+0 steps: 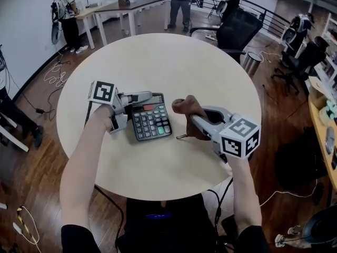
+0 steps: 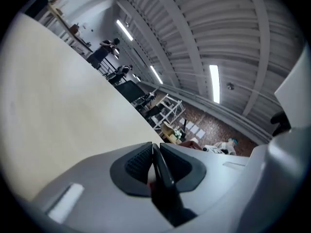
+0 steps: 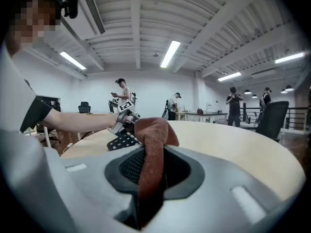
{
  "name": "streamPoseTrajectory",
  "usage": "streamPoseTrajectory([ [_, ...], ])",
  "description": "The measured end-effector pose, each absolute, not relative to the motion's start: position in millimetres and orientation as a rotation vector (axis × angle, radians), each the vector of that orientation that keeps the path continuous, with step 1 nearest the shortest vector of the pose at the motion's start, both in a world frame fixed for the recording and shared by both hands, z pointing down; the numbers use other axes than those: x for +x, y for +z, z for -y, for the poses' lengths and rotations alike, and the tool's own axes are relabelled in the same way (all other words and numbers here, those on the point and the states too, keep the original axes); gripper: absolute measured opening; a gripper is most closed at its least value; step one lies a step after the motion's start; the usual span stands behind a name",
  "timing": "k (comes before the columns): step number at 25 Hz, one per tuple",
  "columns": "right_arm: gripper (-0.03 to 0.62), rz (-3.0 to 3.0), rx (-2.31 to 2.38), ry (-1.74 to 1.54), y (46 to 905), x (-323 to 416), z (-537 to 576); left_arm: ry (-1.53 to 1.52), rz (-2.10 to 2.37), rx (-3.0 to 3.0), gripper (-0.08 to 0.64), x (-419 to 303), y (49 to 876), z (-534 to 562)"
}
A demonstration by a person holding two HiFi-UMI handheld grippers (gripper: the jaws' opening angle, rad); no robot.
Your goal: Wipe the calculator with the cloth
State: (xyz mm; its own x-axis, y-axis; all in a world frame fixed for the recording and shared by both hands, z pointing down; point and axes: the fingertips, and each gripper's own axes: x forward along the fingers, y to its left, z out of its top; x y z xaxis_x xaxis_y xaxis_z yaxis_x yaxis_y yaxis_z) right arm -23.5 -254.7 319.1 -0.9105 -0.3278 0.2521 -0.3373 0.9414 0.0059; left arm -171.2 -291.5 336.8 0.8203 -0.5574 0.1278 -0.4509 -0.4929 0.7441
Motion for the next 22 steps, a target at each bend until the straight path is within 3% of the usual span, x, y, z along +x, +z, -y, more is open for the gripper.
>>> streamPoseTrajectory([
  [8, 0.077, 2.763, 0.437, 0.143, 336.5, -54.9, 276.4, 0.214, 0.803, 2.423, 0.092, -168.9, 346.4, 319.9],
  [15, 0.077, 2.719, 0.469, 0.129, 328.7, -60.9, 307.6, 0.098, 1.098, 2.359, 0.199, -214.9, 336.1, 321.2],
  [18, 0.077, 2.707, 0.482, 0.066, 318.4, -77.1, 327.9, 0.0, 1.024, 2.294, 0.187, -225.6, 324.4, 268.5],
  [20, 0.077, 2.699, 0.463, 0.01, 315.5, -98.4, 340.9, 0.083, 0.877, 2.307, 0.095, -207.8, 330.9, 223.3],
  [22, 0.077, 2.691, 0.403, -0.023, 320.1, -125.3, 349.1, 0.24, 0.75, 2.336, 0.074, -182.0, 347.1, 184.9],
])
